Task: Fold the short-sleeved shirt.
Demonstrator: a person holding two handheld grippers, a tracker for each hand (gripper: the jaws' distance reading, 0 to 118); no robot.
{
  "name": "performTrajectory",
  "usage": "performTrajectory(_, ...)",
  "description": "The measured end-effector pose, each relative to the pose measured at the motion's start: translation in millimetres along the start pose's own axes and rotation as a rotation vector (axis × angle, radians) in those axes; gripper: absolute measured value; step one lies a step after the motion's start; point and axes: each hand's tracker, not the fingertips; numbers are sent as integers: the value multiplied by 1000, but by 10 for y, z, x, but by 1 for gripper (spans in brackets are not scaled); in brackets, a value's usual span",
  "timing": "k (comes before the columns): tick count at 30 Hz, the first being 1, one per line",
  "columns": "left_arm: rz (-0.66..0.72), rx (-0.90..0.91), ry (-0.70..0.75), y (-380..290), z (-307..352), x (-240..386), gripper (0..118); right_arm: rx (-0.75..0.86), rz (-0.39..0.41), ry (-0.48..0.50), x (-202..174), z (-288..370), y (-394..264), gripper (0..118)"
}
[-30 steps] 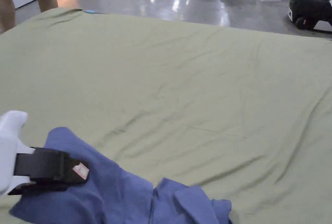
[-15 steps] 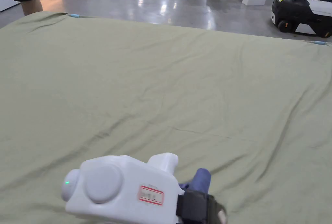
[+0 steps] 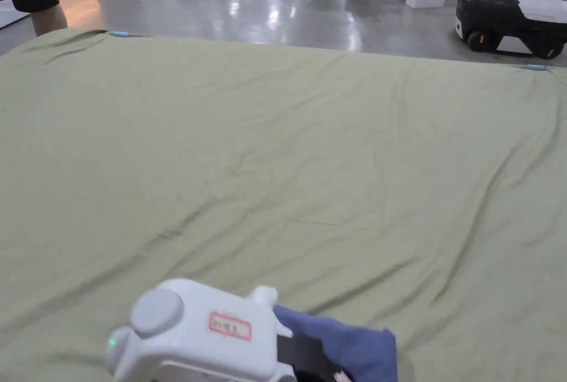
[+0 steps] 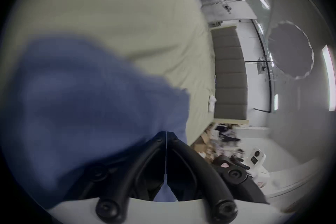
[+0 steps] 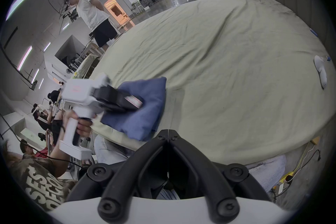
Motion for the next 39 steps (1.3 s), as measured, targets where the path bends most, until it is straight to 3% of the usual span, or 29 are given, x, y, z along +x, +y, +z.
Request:
performTrajectory(1,18,-12,-2,-28,-136,-90,1,6,-3,7,-3,4,2,2)
performTrajectory(5,-213,35,36,-212,-240,227,0,3,9,33,-45,-91,98,2)
performTrajectory(6,-238,37,-31,-288,-148,327,0,0,23,31,-76,-145,150,2)
performTrajectory(9,-330,83,-473,-612,578,593,0,-17,81,69,-235,-336,345,2)
performTrajectory(10,-369,131,-491,-655,853,605,0,-22,89,102,-290,-403,400,2)
performTrajectory(12,-448,319,-356,-811,1414,635,0,-42,87,224,-457,-685,539,2)
performTrajectory(14,-443,479,-216,-923,1782,516,0,-86,94,306,-611,-1059,630,2)
performTrajectory(16,-375,572,-113,-954,2030,305,0,-170,91,300,-706,-1459,659,2)
performTrajectory(19,-250,593,-65,-826,2209,-72,0,-374,188,83,-703,-1982,447,2)
performTrajectory(20,-223,585,-67,-793,2220,-180,0,-357,161,140,-625,-2059,377,2)
performTrajectory(21,-198,576,-66,-746,2202,-280,0,-289,64,218,-545,-2010,391,2)
performTrajectory(22,-181,566,-66,-698,2148,-340,0,-317,-22,226,-493,-1956,454,2)
performTrajectory(23,-152,542,-73,-621,2101,-437,7,-340,-67,245,-434,-1960,466,2)
performTrajectory(24,-122,512,-78,-513,2030,-545,28,-341,-74,260,-399,-1979,461,2)
performTrajectory(26,-47,418,-68,-295,1782,-740,101,-332,-54,256,-399,-1969,446,2)
performTrajectory(27,1,376,-91,-213,1646,-842,105,-331,-51,256,-425,-1961,442,2)
performTrajectory(30,120,227,-162,-70,1294,-911,104,-333,-56,257,-411,-1960,454,2)
performTrajectory(33,52,125,-344,-8,1063,-848,104,-335,-76,270,-384,-1965,453,2)
performTrajectory(36,-115,92,-190,1,868,-680,101,-340,-93,283,-373,-1971,457,2)
performTrajectory(37,-109,95,-186,9,833,-667,92,-340,-94,283,-378,-1970,458,2)
performTrajectory(39,-14,111,-49,135,910,-723,40,-331,-81,275,-408,-1928,467,2)
